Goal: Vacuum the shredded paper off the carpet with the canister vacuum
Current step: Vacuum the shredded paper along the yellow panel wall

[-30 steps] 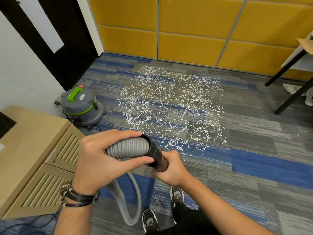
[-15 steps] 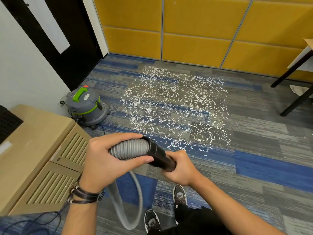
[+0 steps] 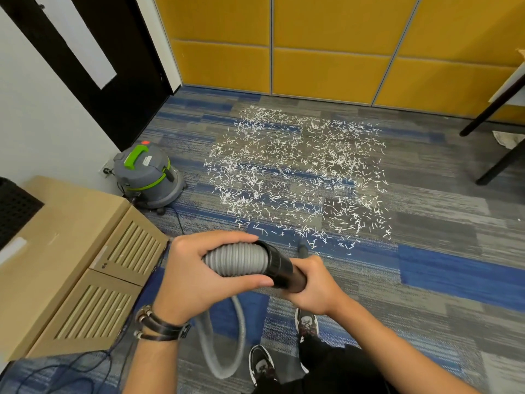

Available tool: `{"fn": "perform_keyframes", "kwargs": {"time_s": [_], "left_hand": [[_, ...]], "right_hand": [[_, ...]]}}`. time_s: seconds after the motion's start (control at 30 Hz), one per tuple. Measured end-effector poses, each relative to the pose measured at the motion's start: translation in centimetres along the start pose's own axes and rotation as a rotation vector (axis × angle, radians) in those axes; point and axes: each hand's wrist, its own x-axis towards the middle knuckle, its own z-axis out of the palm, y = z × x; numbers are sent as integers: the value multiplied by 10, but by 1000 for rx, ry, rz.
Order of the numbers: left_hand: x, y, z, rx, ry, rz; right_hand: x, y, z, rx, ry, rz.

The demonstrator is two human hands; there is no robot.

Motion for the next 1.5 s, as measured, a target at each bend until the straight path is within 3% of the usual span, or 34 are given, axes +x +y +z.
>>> {"fn": "perform_keyframes", "kwargs": {"time_s": [0.63, 0.97, 1.23, 1.5], "left_hand": [[9, 11, -22, 21, 123, 100], [7, 1, -20, 40, 29, 97], [2, -12, -25, -1, 55, 55], [7, -2, -43, 40, 56, 125]], "right_hand": [[0, -32, 1, -50, 70, -34], [18, -20, 16, 3, 19, -34], [-1, -19, 20, -44, 91, 19], [25, -40, 41, 0, 108, -26]]}}
